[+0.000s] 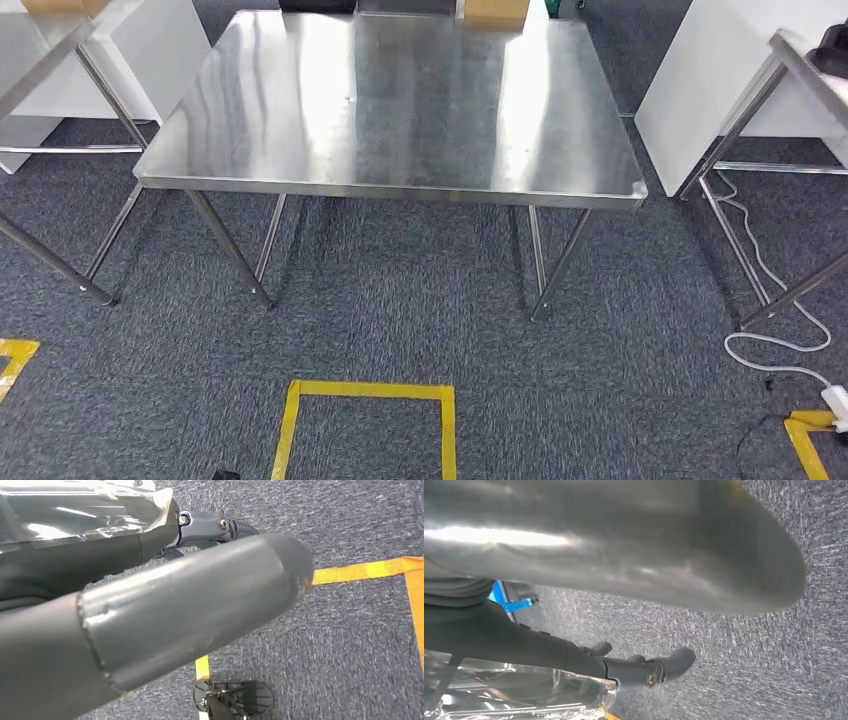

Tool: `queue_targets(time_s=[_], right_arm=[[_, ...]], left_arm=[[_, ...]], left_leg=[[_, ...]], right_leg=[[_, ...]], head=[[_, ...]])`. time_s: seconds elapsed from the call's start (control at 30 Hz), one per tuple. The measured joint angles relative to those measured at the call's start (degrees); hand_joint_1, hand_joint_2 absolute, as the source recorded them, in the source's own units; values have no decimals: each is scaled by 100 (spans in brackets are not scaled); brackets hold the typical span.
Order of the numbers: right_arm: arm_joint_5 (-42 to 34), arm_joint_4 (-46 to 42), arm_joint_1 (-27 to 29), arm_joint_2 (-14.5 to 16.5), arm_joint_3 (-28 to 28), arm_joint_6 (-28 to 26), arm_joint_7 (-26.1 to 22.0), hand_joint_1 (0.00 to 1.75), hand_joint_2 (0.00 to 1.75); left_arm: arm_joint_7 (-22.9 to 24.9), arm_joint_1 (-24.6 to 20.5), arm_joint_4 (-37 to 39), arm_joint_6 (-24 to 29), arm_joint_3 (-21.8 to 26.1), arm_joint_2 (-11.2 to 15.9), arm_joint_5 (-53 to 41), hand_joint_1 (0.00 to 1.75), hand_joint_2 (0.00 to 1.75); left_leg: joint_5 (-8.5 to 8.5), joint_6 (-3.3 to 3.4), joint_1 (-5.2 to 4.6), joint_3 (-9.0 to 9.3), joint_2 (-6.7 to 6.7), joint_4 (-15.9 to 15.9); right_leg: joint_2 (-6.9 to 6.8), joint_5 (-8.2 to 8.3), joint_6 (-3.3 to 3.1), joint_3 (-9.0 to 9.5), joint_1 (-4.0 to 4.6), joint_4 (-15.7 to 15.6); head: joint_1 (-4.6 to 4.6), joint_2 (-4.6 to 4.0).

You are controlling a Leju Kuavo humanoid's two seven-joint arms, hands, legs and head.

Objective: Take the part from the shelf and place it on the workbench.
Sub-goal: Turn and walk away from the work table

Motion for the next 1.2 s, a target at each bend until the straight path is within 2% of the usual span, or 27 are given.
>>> queue_targets(time_s=[0.07, 0.1, 0.17, 0.2, 0.23, 0.27, 0.3, 0.37, 0.4, 0.43, 0.5, 0.57, 0.63, 0.7, 0.73, 0.77, 0.8, 0.83, 0.87, 0.9, 0.93, 0.97, 1.0, 1.07, 1.1, 1.13, 1.2], right_arm=[[5, 0, 3, -2, 5, 17, -1, 0, 0], [10, 0, 3, -3, 7, 32, -1, 0, 0], [21, 0, 1, -8, 8, 66, -1, 0, 0], [24, 0, 3, -11, 8, 79, 0, 0, 0], [26, 0, 6, -12, 9, 92, 3, 0, 0], [23, 0, 7, -13, 9, 112, 12, 0, 0], [15, 0, 8, -13, 9, 139, 28, 0, 0], [-11, 0, 7, -13, 8, 211, 79, 0, 0], [-21, 0, 5, -14, 8, 239, 100, 0, 0], [-26, 0, 1, -16, 8, 253, 118, 0, 0], [-25, 0, -5, -19, 8, 257, 134, 0, 0], [-24, 1, 4, -25, 8, 261, 147, 0, 0], [-23, 3, 19, -25, 8, 267, 160, 0, 0], [-23, 4, 25, -17, 8, 270, 174, 0, 0], [-23, 4, 27, -15, 8, 270, 182, 0, 0], [-24, 4, 30, -15, 8, 270, 191, 0, 0], [-24, 4, 32, -14, 8, 269, 200, 0, 0], [-25, 4, 31, -13, 8, 269, 205, 0, 0], [-26, 4, 27, -11, 8, 268, 210, 0, 0], [-28, 4, 18, -9, 8, 267, 213, 0, 0], [-30, 4, 10, -9, 8, 265, 215, 0, 0], [-32, 4, 6, -8, 8, 262, 217, 0, 0], [-34, 4, 5, -7, 8, 259, 219, 0, 0], [-38, 4, 17, 4, 8, 255, 222, 0, 0], [-39, 4, 20, 10, 8, 255, 223, 0, 0], [-41, 4, 22, 15, 8, 255, 225, 0, 0], [-42, 4, 23, 20, 8, 255, 225, 0, 0]], left_arm=[[-1, 11, 0, -1, 7, 4, 3, 0, 0], [-1, 19, 1, -1, 13, 4, 5, 0, 0], [-3, 28, 1, -1, 28, 2, 15, 0, 0], [-4, 30, 1, -1, 35, 2, 21, 0, 0], [-4, 33, 1, -1, 42, 4, 29, 0, 0], [-4, 35, 0, -1, 46, 5, 35, 0, 0], [-4, 36, 0, -1, 51, 6, 41, 0, 0], [-4, 30, 0, -1, 58, 7, 33, 0, 0], [-4, 24, 0, -1, 62, 8, 21, 0, 0], [-4, 19, 0, -1, 65, 8, 8, 0, 0], [0, 17, 0, -1, 70, 5, -12, 0, 0], [4, 12, 1, -1, 72, -1, -22, 0, 0], [5, 2, 1, -1, 72, -5, -31, 0, 0], [7, 0, 0, -1, 73, 3, -34, 0, 0], [7, 2, 0, -1, 74, 8, -35, 0, 0], [8, 2, 0, -1, 74, 11, -35, 0, 0], [9, 3, 0, -1, 74, 11, -36, 0, 0], [11, 3, 0, -1, 74, 11, -38, 0, 0], [13, 3, 0, -1, 74, 10, -41, 0, 0], [15, 2, 0, -1, 74, 10, -44, 0, 0], [16, 1, 0, -1, 74, 10, -46, 0, 0], [17, 0, 0, 0, 74, 10, -48, 0, 0], [19, 1, 0, 1, 74, 10, -49, 0, 0], [22, 5, 0, 2, 75, 15, -50, 0, 0], [25, 10, 1, 2, 76, 17, -50, 0, 0], [26, 13, 1, 3, 77, 20, -51, 0, 0], [29, 17, 2, 3, 76, 21, -52, 0, 0]], left_leg=[[-74, -60, 20, -50, -11, 73], [-253, -89, 34, -115, -18, 229], [-805, -140, 58, -334, -26, 868], [-1040, -164, 69, -442, -26, 1260], [-1159, -187, 78, -496, -26, 1563], [-1154, -203, 90, -463, -25, 1688], [-1048, -214, 104, -321, -24, 1598], [-790, -218, 133, 214, -26, 870], [-735, -208, 133, 459, -35, 488], [-730, -192, 125, 611, -43, 217], [-740, -129, 83, 639, -54, 74], [-663, -7, 74, 560, -36, 50], [-552, 134, 73, 452, -14, 21], [-447, 197, 54, 309, -3, 23], [-395, 200, 46, 238, 1, 25], [-344, 196, 41, 168, 4, 27], [-295, 188, 38, 102, 5, 29], [-246, 174, 36, 44, 4, 31], [-199, 155, 36, -2, 4, 33], [-155, 128, 30, -43, 4, 37], [-107, 95, 24, -68, 8, 37], [-65, 63, 18, -83, 13, 36], [-22, 29, 16, -95, 18, 32], [-10, -35, 23, -129, 11, 55], [-124, -62, 31, -174, 2, 150], [-335, -85, 38, -246, -8, 349], [-895, -126, 60, -440, -18, 1046]], right_leg=[[-9, 65, -96, -70, -53, 5], [-22, 112, -169, -109, -76, 1], [-49, 215, -282, -221, -73, 3], [-59, 263, -303, -283, -61, 7], [-65, 310, -302, -340, -52, 15], [-67, 353, -289, -396, -48, 30], [-68, 389, -269, -450, -50, 55], [-67, 434, -225, -560, -56, 135], [-67, 450, -198, -618, -49, 181], [-69, 471, -164, -664, -39, 219], [-70, 534, -70, -735, -22, 245], [-63, 529, 10, -816, -17, 286], [-44, 232, -15, -1010, -26, 654], [-29, -229, -72, -1277, -46, 1406], [-26, -372, -64, -1360, -50, 1737], [-24, -418, -30, -1361, -51, 1917], [-23, -365, 21, -1251, -51, 1876], [-23, -242, 69, -1022, -51, 1601], [-23, -120, 95, -713, -51, 1175], [-23, -52, 90, -382, -37, 684], [-20, -23, 65, -142, -14, 301], [-16, -33, 29, -21, 10, 63], [-12, -43, -5, 2, 36, -33], [-19, 27, -87, -87, 0, -33], [-28, 73, -148, -120, -31, -34], [-40, 124, -210, -160, -63, -43], [-59, 211, -284, -258, -69, -39]], head=[[-2, 0], [-6, 0], [-15, 0], [-16, 0], [-16, 0], [-17, 0], [-17, 0], [-21, 0], [-19, 0], [-16, 0], [-14, 0], [-16, 0], [7, 0], [27, 0], [26, 0], [26, 0], [26, 0], [25, 0], [27, 0], [27, 0], [21, 0], [19, 0], [13, 0], [13, 0], [2, 0], [-5, 0], [-23, 0]])
